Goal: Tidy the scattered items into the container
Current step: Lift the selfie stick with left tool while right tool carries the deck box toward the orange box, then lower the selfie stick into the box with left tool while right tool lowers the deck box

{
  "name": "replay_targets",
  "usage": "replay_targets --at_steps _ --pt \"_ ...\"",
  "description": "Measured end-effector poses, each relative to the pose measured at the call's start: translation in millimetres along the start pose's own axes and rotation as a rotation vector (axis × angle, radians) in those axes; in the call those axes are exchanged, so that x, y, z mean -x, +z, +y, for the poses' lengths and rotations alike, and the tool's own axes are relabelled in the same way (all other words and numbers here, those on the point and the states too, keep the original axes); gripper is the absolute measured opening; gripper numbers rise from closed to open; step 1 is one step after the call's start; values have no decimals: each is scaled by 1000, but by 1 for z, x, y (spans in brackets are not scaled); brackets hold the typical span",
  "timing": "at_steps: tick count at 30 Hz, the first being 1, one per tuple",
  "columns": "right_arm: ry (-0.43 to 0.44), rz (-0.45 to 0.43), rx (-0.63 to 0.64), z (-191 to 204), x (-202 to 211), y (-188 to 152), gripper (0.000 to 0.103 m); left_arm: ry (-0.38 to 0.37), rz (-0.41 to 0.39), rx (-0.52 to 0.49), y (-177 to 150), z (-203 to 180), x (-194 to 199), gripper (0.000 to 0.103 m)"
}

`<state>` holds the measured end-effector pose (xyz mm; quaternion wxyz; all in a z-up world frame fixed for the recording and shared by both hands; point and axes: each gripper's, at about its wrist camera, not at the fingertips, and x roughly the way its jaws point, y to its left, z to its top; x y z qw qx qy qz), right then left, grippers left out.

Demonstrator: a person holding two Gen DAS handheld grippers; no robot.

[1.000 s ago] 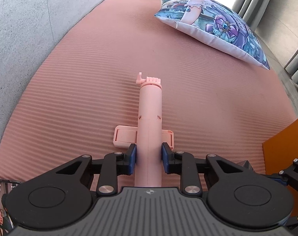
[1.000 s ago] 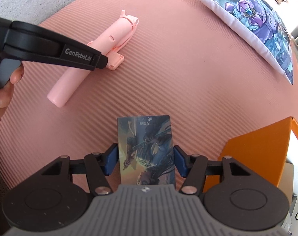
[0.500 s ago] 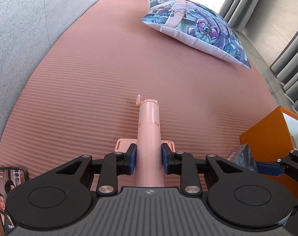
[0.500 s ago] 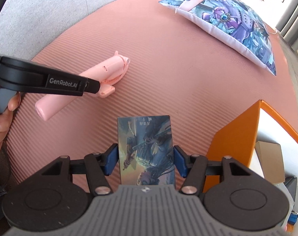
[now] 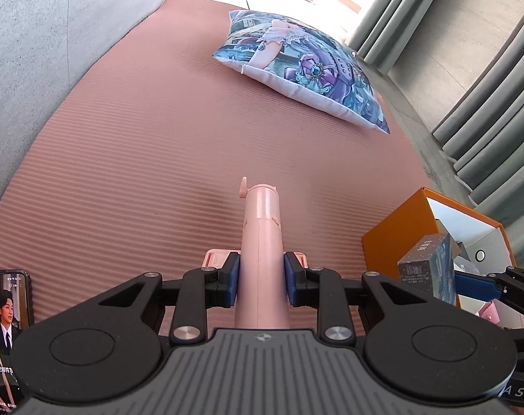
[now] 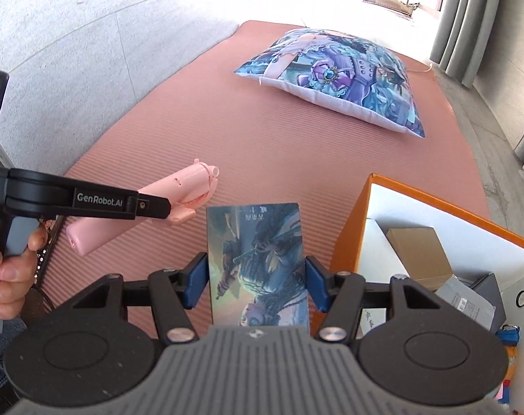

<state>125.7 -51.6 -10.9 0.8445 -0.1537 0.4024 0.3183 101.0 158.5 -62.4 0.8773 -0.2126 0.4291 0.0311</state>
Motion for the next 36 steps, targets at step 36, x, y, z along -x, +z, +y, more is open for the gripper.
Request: replay_targets --at_steps 36 --pt "-317 -142 -250 -142 91 -62 62 -370 -58 -271 -21 -198 19 30"
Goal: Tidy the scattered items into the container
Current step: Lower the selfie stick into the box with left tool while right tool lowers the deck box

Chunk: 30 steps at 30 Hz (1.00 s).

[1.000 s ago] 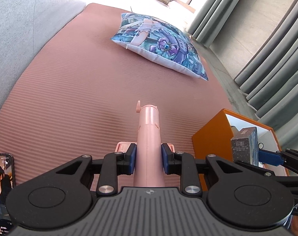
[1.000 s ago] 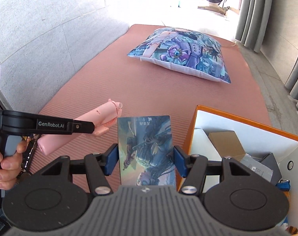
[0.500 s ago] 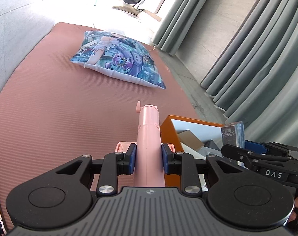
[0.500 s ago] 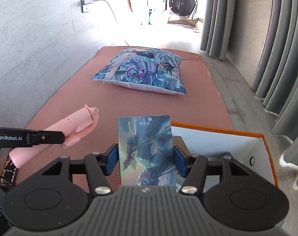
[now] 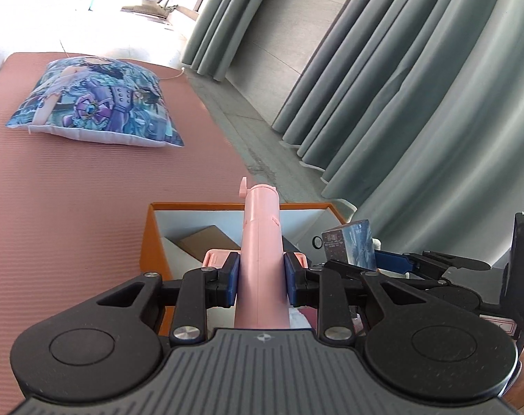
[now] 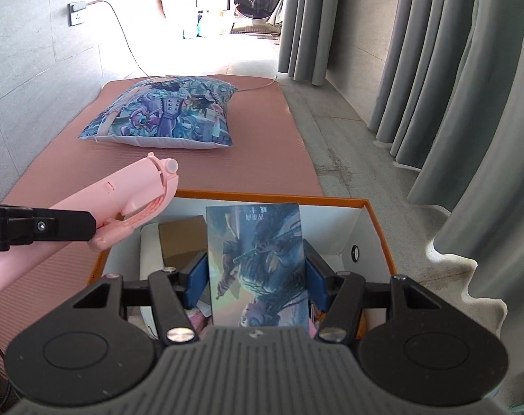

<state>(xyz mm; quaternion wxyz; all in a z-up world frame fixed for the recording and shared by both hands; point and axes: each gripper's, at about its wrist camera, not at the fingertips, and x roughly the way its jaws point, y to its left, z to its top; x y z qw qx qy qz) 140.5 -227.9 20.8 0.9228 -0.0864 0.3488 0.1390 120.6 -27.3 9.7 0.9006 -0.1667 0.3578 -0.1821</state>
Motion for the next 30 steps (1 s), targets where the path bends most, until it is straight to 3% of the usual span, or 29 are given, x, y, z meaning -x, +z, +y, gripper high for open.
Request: replay_targets --at_steps 10,22,30 --pt "-113 48 39 -24 -24 -13 62 -28 94 -31 -10 -28 -59 30" --pt "-101 84 -13 -37 -41 -31 62 24 178 -48 -24 -34 -90 30" --pt "-77 115 -25 -39 -47 -32 62 62 180 -81 -28 -40 -92 30"
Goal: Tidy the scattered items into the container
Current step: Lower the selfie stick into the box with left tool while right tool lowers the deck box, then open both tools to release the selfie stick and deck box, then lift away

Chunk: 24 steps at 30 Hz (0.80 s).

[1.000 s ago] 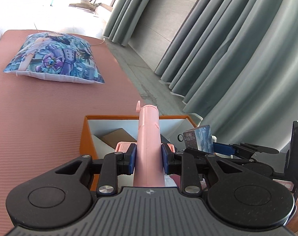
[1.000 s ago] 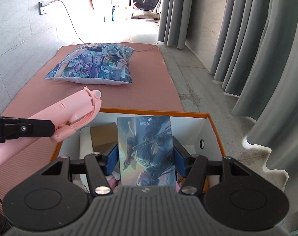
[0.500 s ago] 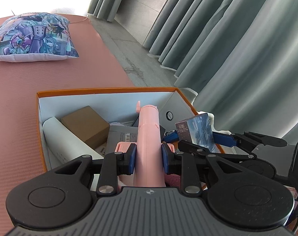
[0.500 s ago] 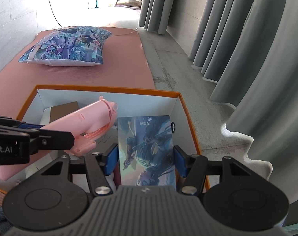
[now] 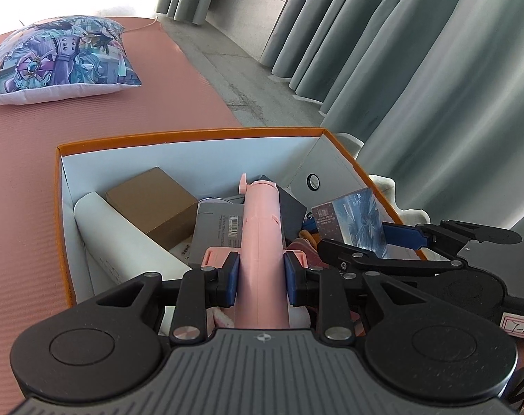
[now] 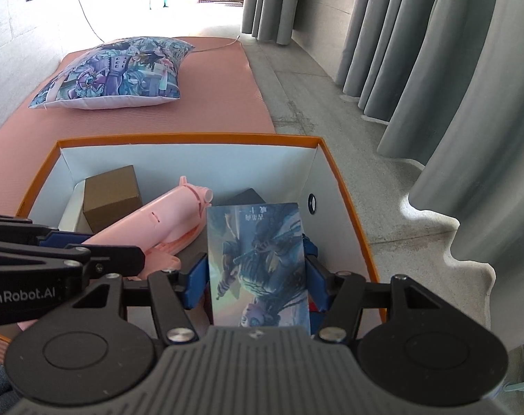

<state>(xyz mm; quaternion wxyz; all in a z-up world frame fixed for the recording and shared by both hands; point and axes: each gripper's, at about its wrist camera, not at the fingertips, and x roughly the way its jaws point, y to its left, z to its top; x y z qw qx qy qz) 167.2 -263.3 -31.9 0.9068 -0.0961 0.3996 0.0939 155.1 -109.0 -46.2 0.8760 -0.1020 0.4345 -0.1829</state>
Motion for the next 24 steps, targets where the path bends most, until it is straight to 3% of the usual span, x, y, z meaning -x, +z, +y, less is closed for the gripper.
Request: replay_targets --at_steps 19,24 --pt "-3 -4 1 0 -2 1 67 25 4 -5 -7 -2 2 32" --pt "-7 -11 -20 -2 -1 0 67 35 -66 -8 -3 -4 14 55"
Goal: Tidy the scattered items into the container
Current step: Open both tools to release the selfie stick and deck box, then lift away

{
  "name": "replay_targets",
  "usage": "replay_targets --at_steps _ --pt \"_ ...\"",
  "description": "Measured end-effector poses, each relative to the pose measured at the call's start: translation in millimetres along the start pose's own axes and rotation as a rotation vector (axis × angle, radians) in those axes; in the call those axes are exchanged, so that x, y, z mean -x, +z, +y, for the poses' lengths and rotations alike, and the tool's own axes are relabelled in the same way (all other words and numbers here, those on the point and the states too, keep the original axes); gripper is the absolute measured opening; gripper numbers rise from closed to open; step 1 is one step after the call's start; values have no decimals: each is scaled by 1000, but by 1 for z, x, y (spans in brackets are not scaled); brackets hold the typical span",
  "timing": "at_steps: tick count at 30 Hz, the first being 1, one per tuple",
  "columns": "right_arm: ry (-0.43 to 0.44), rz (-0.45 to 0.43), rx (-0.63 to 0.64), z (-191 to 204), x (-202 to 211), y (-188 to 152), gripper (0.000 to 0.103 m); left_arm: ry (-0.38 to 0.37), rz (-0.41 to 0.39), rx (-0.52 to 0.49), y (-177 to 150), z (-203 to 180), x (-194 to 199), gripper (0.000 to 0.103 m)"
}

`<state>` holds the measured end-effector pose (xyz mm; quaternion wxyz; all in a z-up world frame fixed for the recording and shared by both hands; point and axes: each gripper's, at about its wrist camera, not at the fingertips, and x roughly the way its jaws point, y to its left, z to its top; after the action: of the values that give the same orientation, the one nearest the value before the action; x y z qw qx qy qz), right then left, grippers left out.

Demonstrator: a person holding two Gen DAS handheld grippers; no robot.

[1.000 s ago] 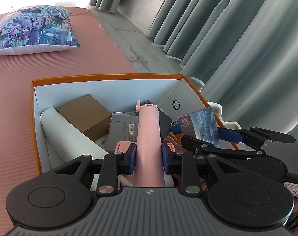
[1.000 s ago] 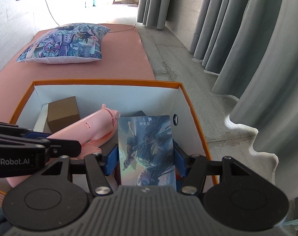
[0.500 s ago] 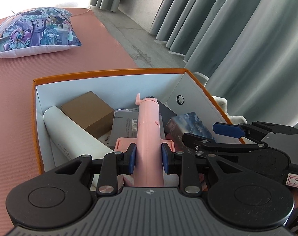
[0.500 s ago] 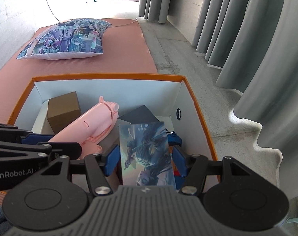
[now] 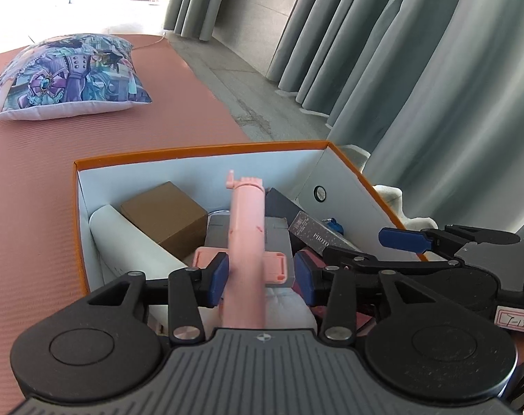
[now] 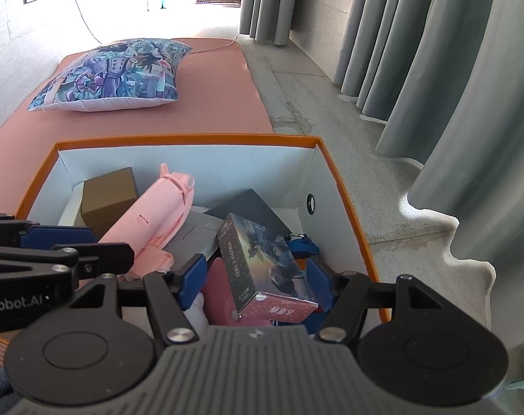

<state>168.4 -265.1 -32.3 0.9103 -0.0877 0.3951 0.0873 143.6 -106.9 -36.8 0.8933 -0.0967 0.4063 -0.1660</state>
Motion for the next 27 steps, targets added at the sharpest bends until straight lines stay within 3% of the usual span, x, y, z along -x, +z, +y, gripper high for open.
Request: replay_targets --at_steps 2,8,20,27 --pt "2 -2 -10 -1 1 0 67 17 -21 10 2 2 3 70" --pt "-33 -24 31 7 4 -1 70 -4 -41 18 5 3 11 77" --pt "-42 -113 35 7 27 -3 79 59 -120 76 15 21 53 79" --pt "-1 -203 -53 11 58 -8 79 137 -162 74 14 27 77 79"
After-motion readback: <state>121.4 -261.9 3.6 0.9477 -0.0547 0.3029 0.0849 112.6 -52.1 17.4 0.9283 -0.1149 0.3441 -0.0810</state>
